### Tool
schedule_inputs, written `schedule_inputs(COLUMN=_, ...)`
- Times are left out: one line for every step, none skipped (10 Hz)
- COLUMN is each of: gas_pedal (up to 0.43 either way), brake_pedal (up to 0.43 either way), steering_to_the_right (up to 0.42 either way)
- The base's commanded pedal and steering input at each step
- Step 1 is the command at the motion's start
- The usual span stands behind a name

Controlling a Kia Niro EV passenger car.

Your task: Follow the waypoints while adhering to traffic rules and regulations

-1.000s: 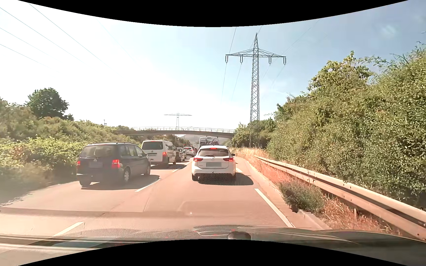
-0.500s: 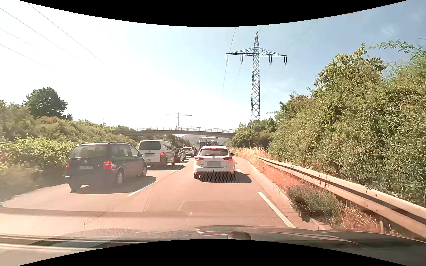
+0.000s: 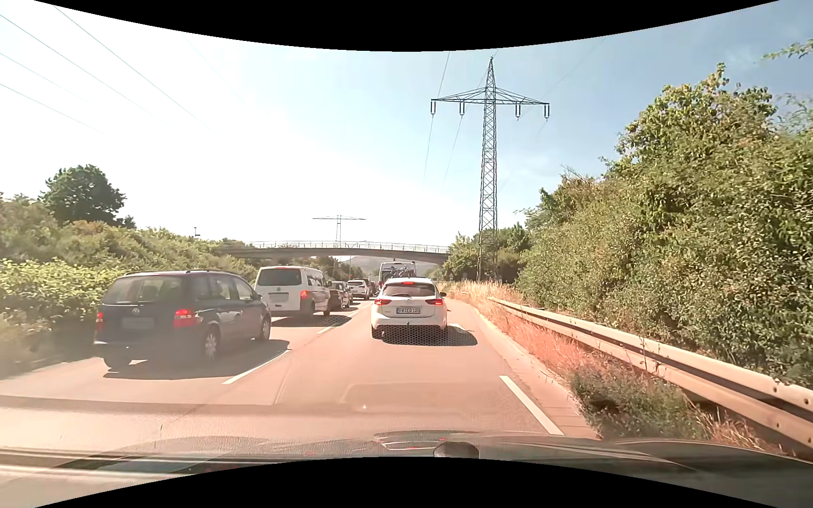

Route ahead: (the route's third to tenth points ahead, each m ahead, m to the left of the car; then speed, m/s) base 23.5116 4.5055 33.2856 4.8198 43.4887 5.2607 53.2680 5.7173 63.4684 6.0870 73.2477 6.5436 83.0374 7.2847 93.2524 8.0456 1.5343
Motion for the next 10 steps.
schedule_inputs(gas_pedal=0.000, brake_pedal=0.000, steering_to_the_right=0.002)
schedule_inputs(gas_pedal=0.000, brake_pedal=0.000, steering_to_the_right=0.002)
schedule_inputs(gas_pedal=0.000, brake_pedal=0.000, steering_to_the_right=0.002)
schedule_inputs(gas_pedal=0.000, brake_pedal=0.000, steering_to_the_right=0.002)
schedule_inputs(gas_pedal=0.000, brake_pedal=0.000, steering_to_the_right=0.002)
schedule_inputs(gas_pedal=0.000, brake_pedal=0.000, steering_to_the_right=0.002)
schedule_inputs(gas_pedal=0.000, brake_pedal=0.000, steering_to_the_right=0.002)
schedule_inputs(gas_pedal=0.000, brake_pedal=0.000, steering_to_the_right=0.002)
schedule_inputs(gas_pedal=0.000, brake_pedal=0.000, steering_to_the_right=0.002)
schedule_inputs(gas_pedal=0.000, brake_pedal=0.000, steering_to_the_right=0.002)
